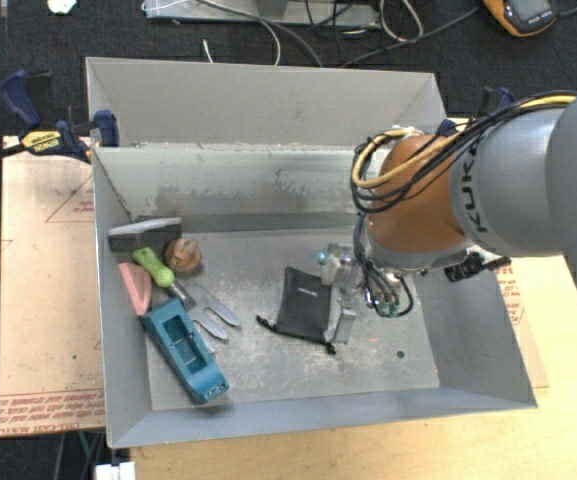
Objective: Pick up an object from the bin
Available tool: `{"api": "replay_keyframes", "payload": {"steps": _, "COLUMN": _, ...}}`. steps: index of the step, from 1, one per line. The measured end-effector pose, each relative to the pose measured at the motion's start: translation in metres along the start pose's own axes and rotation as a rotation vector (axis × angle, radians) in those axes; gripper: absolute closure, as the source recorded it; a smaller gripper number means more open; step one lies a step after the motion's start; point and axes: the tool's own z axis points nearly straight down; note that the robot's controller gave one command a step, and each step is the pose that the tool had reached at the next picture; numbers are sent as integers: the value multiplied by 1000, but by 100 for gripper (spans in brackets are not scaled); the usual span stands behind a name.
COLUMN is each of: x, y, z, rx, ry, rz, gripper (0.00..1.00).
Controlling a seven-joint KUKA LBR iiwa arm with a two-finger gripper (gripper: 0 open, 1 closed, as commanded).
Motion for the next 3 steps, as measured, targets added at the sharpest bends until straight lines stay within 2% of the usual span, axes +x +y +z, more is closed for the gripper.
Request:
{"api": "replay_keyframes", "payload": {"steps": 1, "x": -32, "y": -21, "z": -6, "rx": -7, "ry": -12, "rz": -587, "gripper": 100}}
{"api": "replay_keyframes", "payload": {"steps": 2, "x": -32, "y": -21, "z": -5, "rx": -8, "ry": -11, "rz": -587, "gripper": 0}}
{"api": "replay_keyframes", "payload": {"steps": 3, "x": -32, "y": -21, "z": -5, "rx": -8, "ry": -11, "rz": -588, "gripper": 0}}
